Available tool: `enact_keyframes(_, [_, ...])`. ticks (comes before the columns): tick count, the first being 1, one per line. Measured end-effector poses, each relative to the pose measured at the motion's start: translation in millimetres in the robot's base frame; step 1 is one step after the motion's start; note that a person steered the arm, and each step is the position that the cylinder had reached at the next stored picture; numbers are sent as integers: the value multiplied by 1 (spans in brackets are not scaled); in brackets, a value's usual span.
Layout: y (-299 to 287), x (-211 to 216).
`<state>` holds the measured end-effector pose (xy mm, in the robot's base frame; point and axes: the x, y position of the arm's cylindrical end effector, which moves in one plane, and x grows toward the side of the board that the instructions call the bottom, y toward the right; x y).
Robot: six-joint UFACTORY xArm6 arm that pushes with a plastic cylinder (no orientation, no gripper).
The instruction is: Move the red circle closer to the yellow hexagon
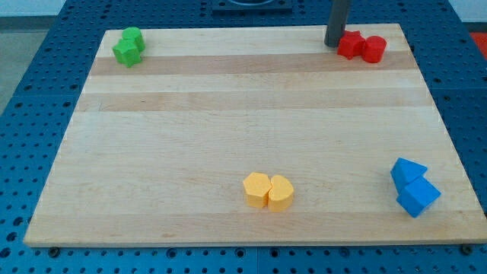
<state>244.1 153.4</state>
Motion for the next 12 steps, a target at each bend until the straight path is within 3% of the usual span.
enact_keyframes(2, [-12,1])
enact_keyframes(4, [-93,8])
enact_keyframes(7, [-113,128])
enact_keyframes(8, [-136,135])
enact_keyframes(10, [-133,162])
enact_keyframes(12, [-46,145])
